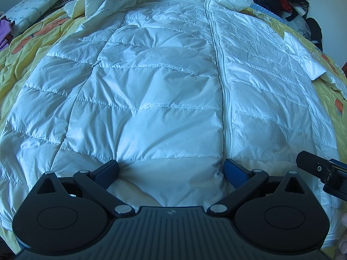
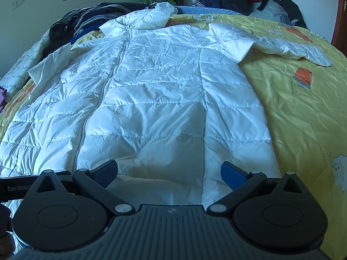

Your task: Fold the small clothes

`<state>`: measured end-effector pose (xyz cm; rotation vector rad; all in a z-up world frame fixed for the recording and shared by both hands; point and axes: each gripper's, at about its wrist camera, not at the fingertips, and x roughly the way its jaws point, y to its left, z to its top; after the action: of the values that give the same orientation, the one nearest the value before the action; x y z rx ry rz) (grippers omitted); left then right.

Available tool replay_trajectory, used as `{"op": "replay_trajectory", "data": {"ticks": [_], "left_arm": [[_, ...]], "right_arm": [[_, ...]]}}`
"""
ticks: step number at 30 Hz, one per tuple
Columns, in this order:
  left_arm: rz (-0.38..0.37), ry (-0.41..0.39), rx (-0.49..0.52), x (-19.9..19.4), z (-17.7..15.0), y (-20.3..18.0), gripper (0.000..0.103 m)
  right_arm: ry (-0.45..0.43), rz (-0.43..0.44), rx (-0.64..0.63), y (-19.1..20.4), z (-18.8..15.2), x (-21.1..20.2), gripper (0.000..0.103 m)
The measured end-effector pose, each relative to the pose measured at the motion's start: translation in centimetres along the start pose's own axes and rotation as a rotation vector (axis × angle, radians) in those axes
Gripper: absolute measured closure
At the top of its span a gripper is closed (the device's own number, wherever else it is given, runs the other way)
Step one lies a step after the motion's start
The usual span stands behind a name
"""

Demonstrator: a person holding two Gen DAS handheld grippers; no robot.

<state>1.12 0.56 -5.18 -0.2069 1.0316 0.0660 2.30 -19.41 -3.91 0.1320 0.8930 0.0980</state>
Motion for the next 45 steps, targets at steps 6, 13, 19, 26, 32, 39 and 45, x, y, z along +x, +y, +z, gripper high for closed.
{"op": "replay_trajectory", "data": {"ticks": [6, 13, 19, 26, 32, 39, 45], "left_arm": [[0.001, 0.001, -0.005, 0.0, 0.0, 0.0, 0.0], [-0.001, 0.002, -0.026, -0.4, 1.5, 0.5, 0.0], [-0.039, -0.165, 0.027, -1.6, 5.2, 0.2, 0.0], [-0.052, -0.361, 0.049, 1.9, 10.5, 0.8, 0.0], [-0.099, -0.356, 0.029, 6.8, 12.4, 2.0, 0.0], [-0.153, -0.373, 0.024, 9.3, 11.6, 2.8, 0.0], [-0.276, -0.421, -0.089, 9.1, 11.4, 5.1, 0.0]], "right_arm": [[0.008, 0.0, -0.003, 0.0, 0.0, 0.1, 0.0], [0.015, -0.005, -0.005, 0.0, 0.3, 0.5, 0.0], [-0.013, 0.02, -0.025, -0.5, 3.1, 0.7, 0.0], [-0.11, 0.123, -0.085, -1.7, 13.6, 3.5, 0.0], [-0.11, 0.271, -0.012, -2.9, 24.6, 9.7, 0.0], [-0.082, 0.462, 0.352, -7.3, 35.7, 20.5, 0.0], [-0.008, 0.443, 0.536, -8.9, 40.8, 30.6, 0.0]]}}
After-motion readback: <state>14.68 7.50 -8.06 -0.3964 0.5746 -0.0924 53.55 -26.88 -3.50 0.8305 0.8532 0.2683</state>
